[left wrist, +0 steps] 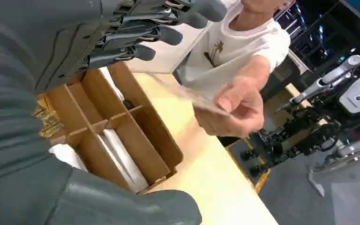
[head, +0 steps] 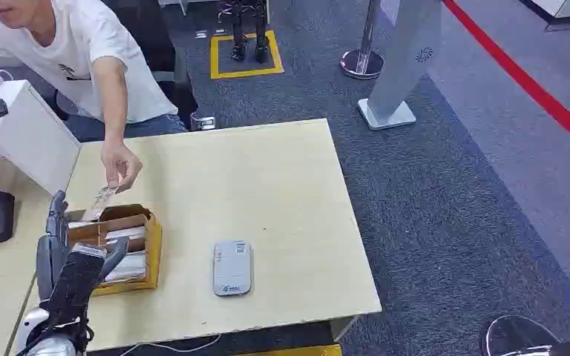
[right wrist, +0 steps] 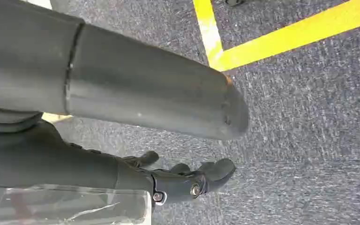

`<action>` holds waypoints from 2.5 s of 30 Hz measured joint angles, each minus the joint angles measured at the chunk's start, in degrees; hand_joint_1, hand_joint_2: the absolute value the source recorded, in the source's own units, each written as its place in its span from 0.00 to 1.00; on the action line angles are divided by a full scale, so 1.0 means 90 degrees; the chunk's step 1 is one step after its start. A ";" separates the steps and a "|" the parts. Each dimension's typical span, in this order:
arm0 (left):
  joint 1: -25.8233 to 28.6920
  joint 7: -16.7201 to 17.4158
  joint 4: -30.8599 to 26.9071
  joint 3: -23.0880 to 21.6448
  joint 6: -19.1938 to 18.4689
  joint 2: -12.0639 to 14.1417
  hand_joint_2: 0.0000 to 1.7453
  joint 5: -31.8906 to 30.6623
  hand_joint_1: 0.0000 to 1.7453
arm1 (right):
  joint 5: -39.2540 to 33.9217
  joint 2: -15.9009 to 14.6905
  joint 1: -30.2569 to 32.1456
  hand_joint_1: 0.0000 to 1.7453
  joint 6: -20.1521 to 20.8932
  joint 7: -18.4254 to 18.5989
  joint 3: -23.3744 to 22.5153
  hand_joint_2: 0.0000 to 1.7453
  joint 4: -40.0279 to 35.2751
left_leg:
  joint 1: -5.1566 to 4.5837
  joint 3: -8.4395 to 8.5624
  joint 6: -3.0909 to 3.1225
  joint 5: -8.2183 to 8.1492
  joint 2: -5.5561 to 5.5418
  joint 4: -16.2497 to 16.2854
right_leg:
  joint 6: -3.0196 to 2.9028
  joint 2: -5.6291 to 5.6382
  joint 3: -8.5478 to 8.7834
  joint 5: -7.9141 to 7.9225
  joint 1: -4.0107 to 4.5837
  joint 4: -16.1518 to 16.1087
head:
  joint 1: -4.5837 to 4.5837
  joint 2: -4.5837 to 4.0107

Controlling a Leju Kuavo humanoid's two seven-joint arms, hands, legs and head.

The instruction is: Pass the card to the sensor for recognition and then transmit it.

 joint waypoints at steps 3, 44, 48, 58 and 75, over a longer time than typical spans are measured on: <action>0.0016 0.0000 0.0000 0.0000 -0.0017 0.0000 1.00 -0.0058 0.00 | 0.0065 0.0000 0.0020 0.00 -0.0005 0.0061 0.0015 0.00 0.0014 | 0.0000 0.0000 0.0000 0.0000 0.0000 0.0000 | 0.0000 0.0000 0.0000 0.0000 0.0000 0.0000 | 0.0000 0.0000; -0.1173 0.1962 0.0425 -0.0935 -0.0964 0.2249 1.00 -0.4267 1.00 | 0.0707 0.0090 0.0094 0.00 0.0158 0.0561 0.0704 0.00 0.0075 | 0.0006 0.0001 -0.0007 0.0007 0.0004 -0.0001 | -0.0006 0.0003 -0.0001 0.0004 0.0001 0.0003 | 0.0000 0.0000; -0.1050 0.1936 0.0425 -0.0940 -0.0828 0.2310 1.00 -0.4206 1.00 | 0.0707 0.0090 0.0101 0.00 0.0148 0.0551 0.0707 0.00 0.0078 | 0.0006 0.0001 -0.0007 0.0007 0.0002 -0.0001 | -0.0006 0.0002 -0.0002 0.0004 0.0001 0.0003 | 0.0000 0.0000; -0.0960 0.1931 0.0425 -0.0940 -0.0780 0.2339 1.00 -0.4165 1.00 | 0.0726 0.0095 0.0100 0.00 0.0148 0.0585 0.0721 0.00 0.0083 | 0.0005 0.0001 -0.0007 0.0007 0.0001 -0.0001 | -0.0006 0.0002 0.0001 0.0004 0.0001 0.0003 | 0.0000 0.0000; -0.0921 0.1868 0.0425 -0.0942 -0.0777 0.2317 1.00 -0.4126 1.00 | 0.0802 0.0100 0.0102 0.00 0.0151 0.0590 0.0819 0.00 0.0087 | 0.0006 0.0002 -0.0007 0.0007 0.0001 0.0000 | -0.0006 0.0002 -0.0001 0.0004 0.0001 0.0003 | 0.0000 0.0000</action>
